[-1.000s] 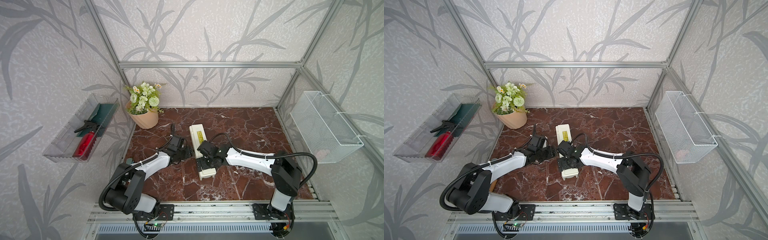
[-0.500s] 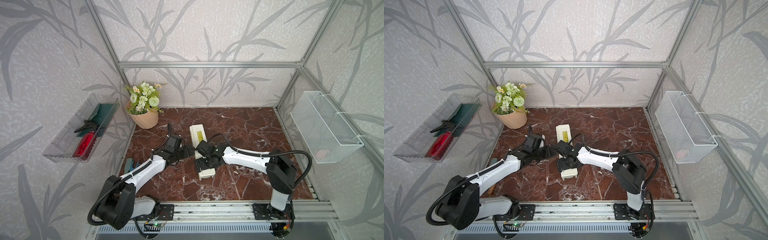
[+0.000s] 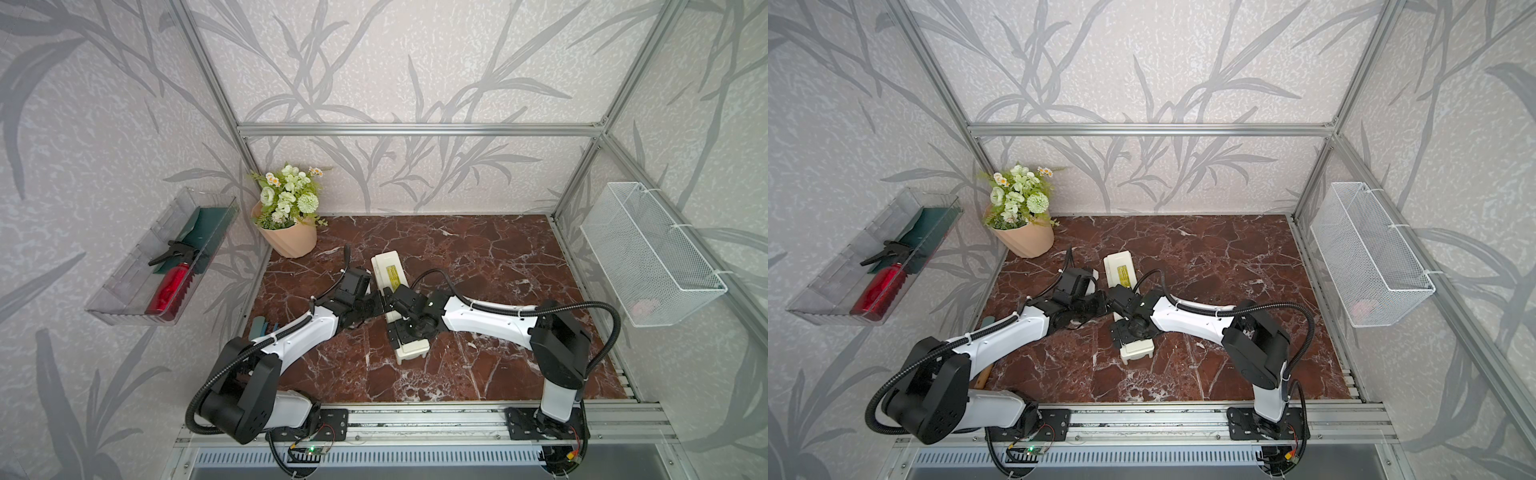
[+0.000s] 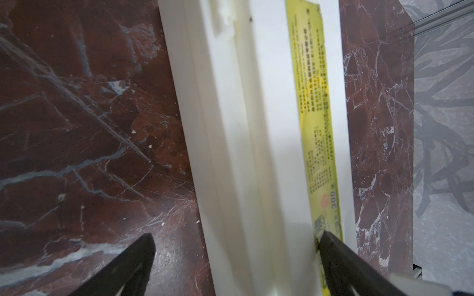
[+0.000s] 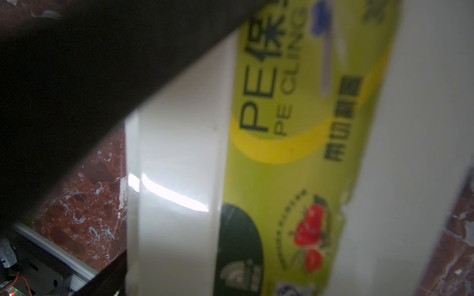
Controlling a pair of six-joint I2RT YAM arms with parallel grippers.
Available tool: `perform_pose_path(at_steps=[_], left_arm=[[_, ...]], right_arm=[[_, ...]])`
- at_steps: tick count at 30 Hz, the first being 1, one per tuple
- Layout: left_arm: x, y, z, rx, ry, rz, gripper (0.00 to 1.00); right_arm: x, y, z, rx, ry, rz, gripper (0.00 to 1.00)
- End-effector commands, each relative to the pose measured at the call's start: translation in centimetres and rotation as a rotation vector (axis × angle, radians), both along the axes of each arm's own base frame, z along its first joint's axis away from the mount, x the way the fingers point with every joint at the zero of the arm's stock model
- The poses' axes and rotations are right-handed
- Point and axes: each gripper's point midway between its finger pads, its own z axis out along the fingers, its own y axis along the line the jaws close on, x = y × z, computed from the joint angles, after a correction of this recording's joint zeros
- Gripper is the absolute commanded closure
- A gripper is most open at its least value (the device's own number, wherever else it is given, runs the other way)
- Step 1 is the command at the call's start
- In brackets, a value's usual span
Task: Put plastic wrap rolls into dispensers
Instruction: Close the lid on the plastic wrap cutting box.
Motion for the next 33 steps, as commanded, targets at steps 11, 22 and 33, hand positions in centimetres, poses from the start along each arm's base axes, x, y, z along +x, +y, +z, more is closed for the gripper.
perform_pose_path(at_steps=[11,22,33], left_arm=[[-0.3,1.1,-2.1,0.073,0.042,0.059,0.37],[-0.7,1.7,-4.2,0.153,0.083,0.027,0.41],[-0.7,2.4,-4.6,0.193,0.069,0.024,0.43]], right_arm=[[-1.4,2.0,1.2,0.079,0.004,0.100,0.01],[-2.4,1.6,4.3,0.162,-0.033,0.205,0.01],[-2.8,-1.3,5.3,0.187,0.002,0.231,0.01]])
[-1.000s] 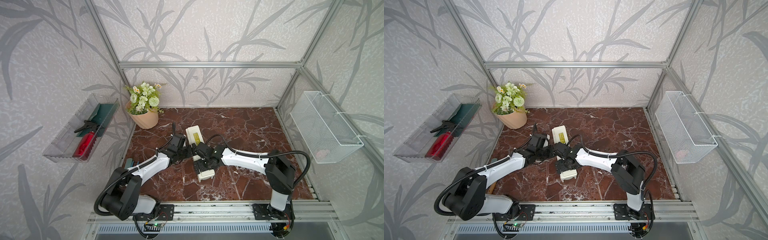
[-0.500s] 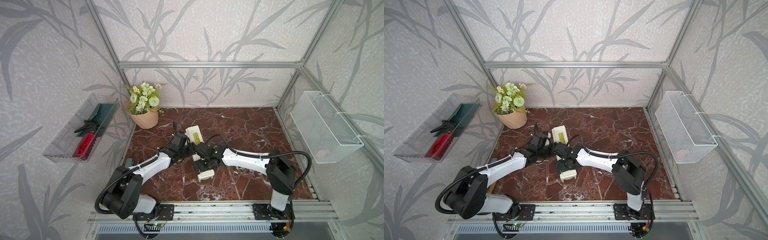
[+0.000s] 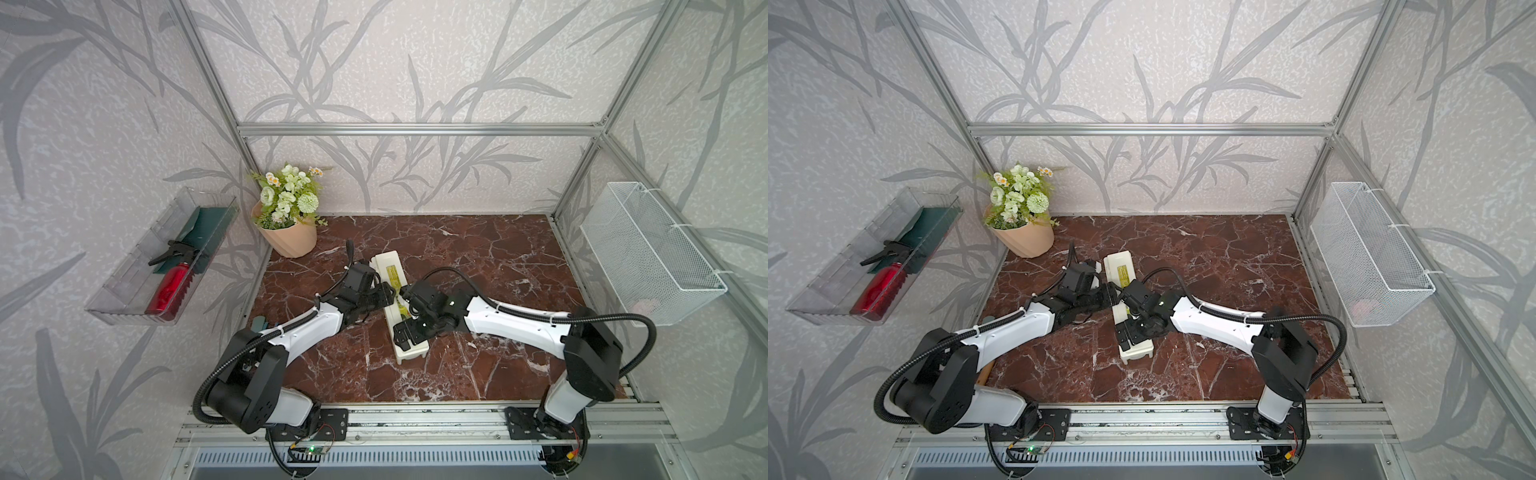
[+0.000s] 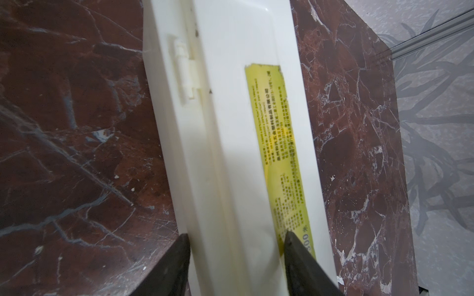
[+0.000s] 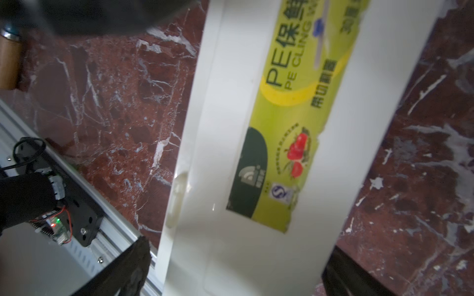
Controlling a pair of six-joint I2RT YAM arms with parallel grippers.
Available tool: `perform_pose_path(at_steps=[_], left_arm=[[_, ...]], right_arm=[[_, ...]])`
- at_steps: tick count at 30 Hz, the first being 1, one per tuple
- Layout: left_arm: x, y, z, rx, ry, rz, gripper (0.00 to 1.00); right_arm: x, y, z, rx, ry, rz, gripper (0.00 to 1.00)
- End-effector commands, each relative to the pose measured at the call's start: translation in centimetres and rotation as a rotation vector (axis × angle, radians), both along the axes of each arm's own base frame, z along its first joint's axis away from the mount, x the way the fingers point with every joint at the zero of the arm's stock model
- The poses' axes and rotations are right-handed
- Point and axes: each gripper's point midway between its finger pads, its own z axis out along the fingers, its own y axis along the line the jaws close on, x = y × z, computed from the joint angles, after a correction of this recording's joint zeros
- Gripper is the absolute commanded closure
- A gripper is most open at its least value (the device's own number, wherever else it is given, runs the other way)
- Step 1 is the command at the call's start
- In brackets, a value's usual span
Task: Put plastic wrap rolls into dispensers
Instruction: Close the lid on the plastic wrap cutting box.
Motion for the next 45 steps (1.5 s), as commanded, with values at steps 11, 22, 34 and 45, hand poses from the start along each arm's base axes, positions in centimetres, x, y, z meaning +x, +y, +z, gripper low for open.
perform_pose_path(at_steps=[11,22,34,45], left_arm=[[-3.3,3.0,-5.7,0.180,0.181,0.016,0.44],[-3.3,3.2,-5.6,0.187,0.172,0.011,0.44],[-3.2,2.3,-3.9,0.163,0.161,-0.037,0.38],[-2.8,3.0,3.3,0.157,-0.001,-0.044,0.05]], right_arm=[[-0.9,-0.9,-1.9,-0.068,0.057,0.031,0.01],[-0.9,-1.5,-5.3,-0.175,0.112,-0.030,0.11],[-1.3,-1.4,-5.7,-0.185,0.144,-0.028,0.23],[-1.6,-0.5,-6.0,-0.186,0.166,-0.030,0.22]])
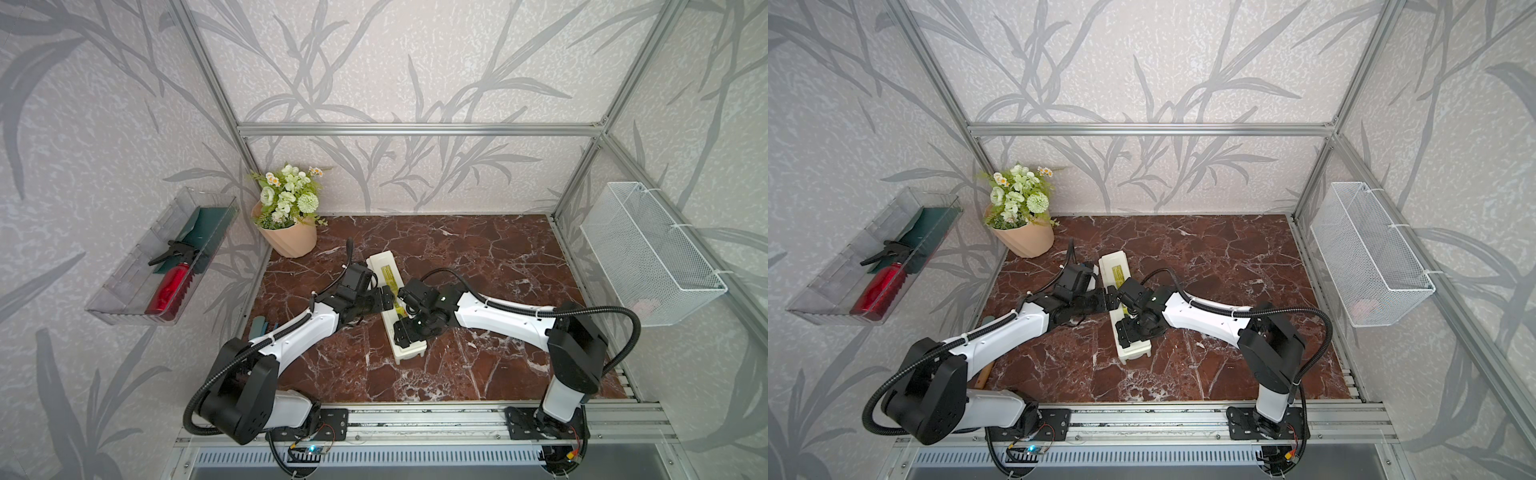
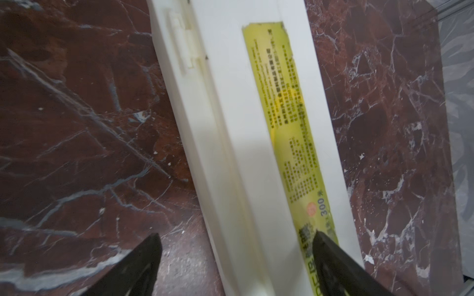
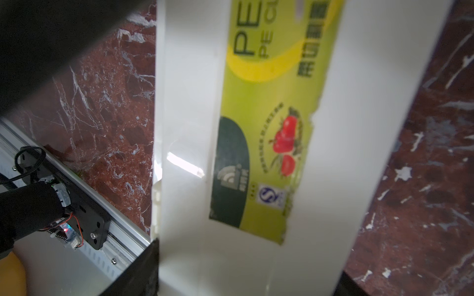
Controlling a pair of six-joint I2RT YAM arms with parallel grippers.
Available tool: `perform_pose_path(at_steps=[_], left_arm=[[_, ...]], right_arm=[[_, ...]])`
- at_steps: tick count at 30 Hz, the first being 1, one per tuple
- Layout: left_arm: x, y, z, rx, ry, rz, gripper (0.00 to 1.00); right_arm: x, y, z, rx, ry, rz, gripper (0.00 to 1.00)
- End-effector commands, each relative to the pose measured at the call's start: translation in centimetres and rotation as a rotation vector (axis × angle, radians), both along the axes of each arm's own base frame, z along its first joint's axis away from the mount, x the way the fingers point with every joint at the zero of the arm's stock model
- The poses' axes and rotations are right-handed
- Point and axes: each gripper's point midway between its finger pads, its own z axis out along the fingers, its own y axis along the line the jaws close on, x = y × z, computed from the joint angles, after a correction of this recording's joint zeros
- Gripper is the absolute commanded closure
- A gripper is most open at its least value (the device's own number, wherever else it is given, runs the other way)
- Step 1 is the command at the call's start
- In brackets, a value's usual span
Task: Put plastic wrap rolls into dispensers
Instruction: Close the lid on the plastic wrap cutting box.
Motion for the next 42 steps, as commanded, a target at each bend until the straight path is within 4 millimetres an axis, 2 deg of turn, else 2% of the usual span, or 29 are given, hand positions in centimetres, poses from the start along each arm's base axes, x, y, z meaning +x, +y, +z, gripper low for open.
perform_pose_path(at_steps=[1,3,4,5,7,9,10,15,16,17,23,27,32,42], left_arm=[[-0.4,1.4,3.5,0.039,-0.072,0.009,0.03],[-0.9,2.2,4.7,0.060,-0.091,0.022,0.04],[-1.4,2.7,4.9,0.067,-0.085,0.030,0.10],[-1.9,3.0,4.8,0.065,-0.073,0.036,0.19],[-3.1,3.2,4.3,0.035,-0.051,0.047,0.50],[-4.1,3.1,3.5,-0.008,-0.028,0.060,0.73],[-4.6,3.0,3.0,-0.031,-0.013,0.061,0.76],[-5.8,2.2,0.5,-0.163,0.015,0.096,0.80],[-5.8,1.9,0.3,-0.198,0.012,0.103,0.87],[-6.0,1.7,-0.3,-0.219,0.022,0.111,0.98],[-6.6,0.5,-2.9,-0.373,0.044,0.133,1.00],[-6.4,-0.8,-2.1,-0.452,0.016,0.083,1.00],[-6.1,-1.6,-2.2,-0.524,-0.012,0.062,1.00],[-5.3,-4.3,-2.9,-0.644,0.043,-0.014,1.00]], right_arm=[[-1.6,-1.3,-3.5,-0.125,0.061,0.038,0.22],[-1.7,-1.4,-3.9,-0.138,0.070,0.039,0.22],[-1.7,-1.5,-4.1,-0.146,0.075,0.039,0.22],[-1.9,-1.4,-4.1,-0.146,0.082,0.040,0.22],[-1.9,-1.4,-4.3,-0.144,0.092,0.037,0.22],[-1.8,-1.2,-4.2,-0.140,0.092,0.033,0.21],[-1.8,-1.2,-4.1,-0.138,0.094,0.033,0.21],[-1.9,-0.8,-4.0,-0.128,0.116,0.026,0.19],[-2.0,-0.8,-4.0,-0.128,0.121,0.023,0.19],[-2.0,-0.7,-3.9,-0.124,0.123,0.021,0.19],[-2.2,-0.4,-4.2,-0.112,0.146,0.009,0.19],[-2.3,-0.6,-4.5,-0.135,0.150,0.016,0.19],[-2.3,-0.8,-4.8,-0.153,0.151,0.017,0.17],[-2.3,-1.2,-5.4,-0.195,0.143,0.021,0.17]])
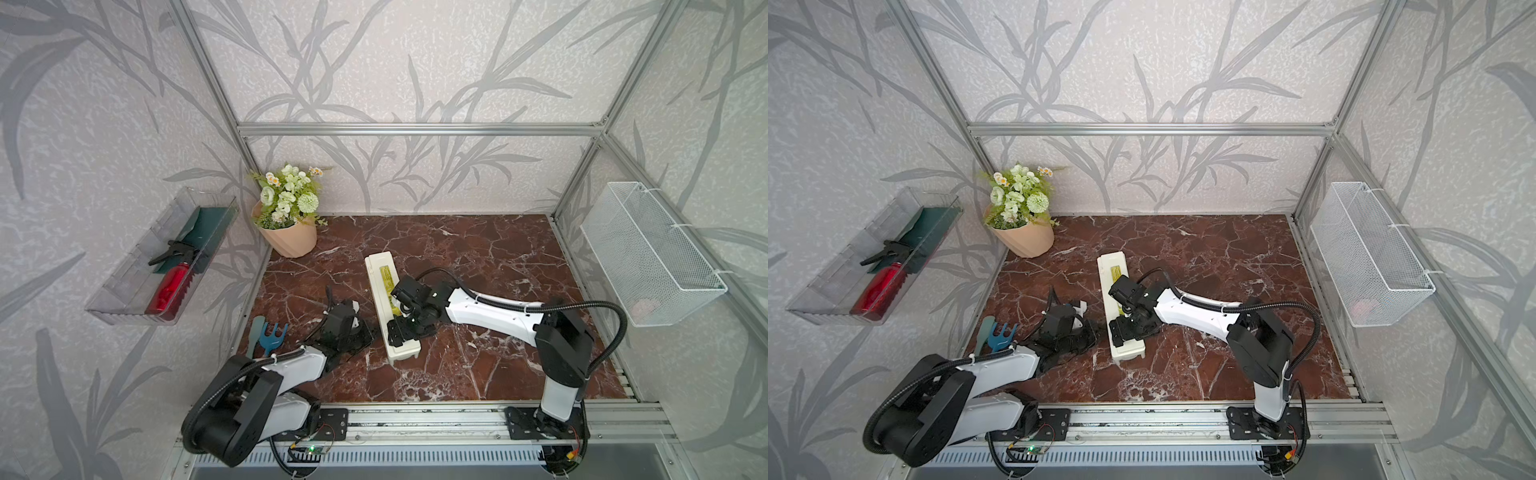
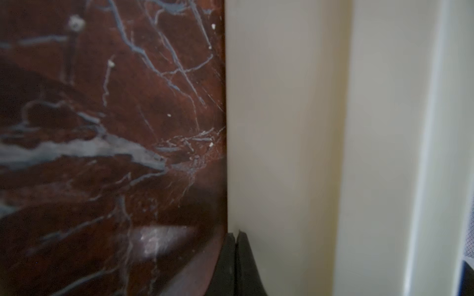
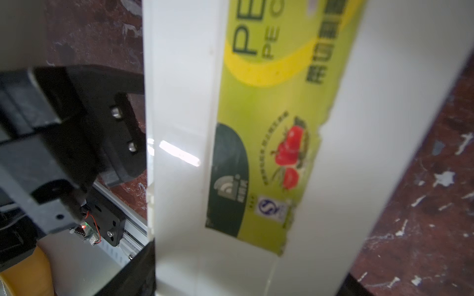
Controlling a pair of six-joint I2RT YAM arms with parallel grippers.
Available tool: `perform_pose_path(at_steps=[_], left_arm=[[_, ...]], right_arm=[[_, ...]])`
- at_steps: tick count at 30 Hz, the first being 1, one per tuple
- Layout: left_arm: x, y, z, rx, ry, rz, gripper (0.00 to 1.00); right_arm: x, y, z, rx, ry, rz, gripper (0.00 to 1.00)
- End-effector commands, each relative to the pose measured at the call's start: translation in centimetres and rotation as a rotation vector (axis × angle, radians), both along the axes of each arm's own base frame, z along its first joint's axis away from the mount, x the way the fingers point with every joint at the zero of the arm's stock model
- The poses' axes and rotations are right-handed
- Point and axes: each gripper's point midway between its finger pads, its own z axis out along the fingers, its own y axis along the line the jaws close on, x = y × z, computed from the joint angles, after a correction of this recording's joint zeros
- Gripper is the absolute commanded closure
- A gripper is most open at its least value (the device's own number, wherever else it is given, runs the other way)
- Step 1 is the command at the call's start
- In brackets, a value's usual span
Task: Put plastic wrap rolls into dispensers
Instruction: Close the lid on the plastic wrap cutting box.
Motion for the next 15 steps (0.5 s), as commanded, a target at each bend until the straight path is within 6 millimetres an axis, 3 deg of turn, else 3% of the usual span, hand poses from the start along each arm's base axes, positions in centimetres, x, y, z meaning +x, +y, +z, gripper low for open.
perform_pose_path(at_steps=[1,7,15], left_arm=[[0.9,-4.0,4.7,-0.227,-0.136,-0.118,1.00],[0.6,-4.4,6.0,-0.299,-0.173,-0.134,1.00],[-0.6,-4.3,7.5,-0.326,-0.182,-0.154,1.00]], right_arm=[[-2.0,-2.5,-5.1,-0.185,0.062,0.048,0.17],[-1.8,-3.2,-5.5,-0.232,0.046,0.035,0.17],[-2.0,-2.6,-5.5,-0.207,0.066,0.060,0.17]])
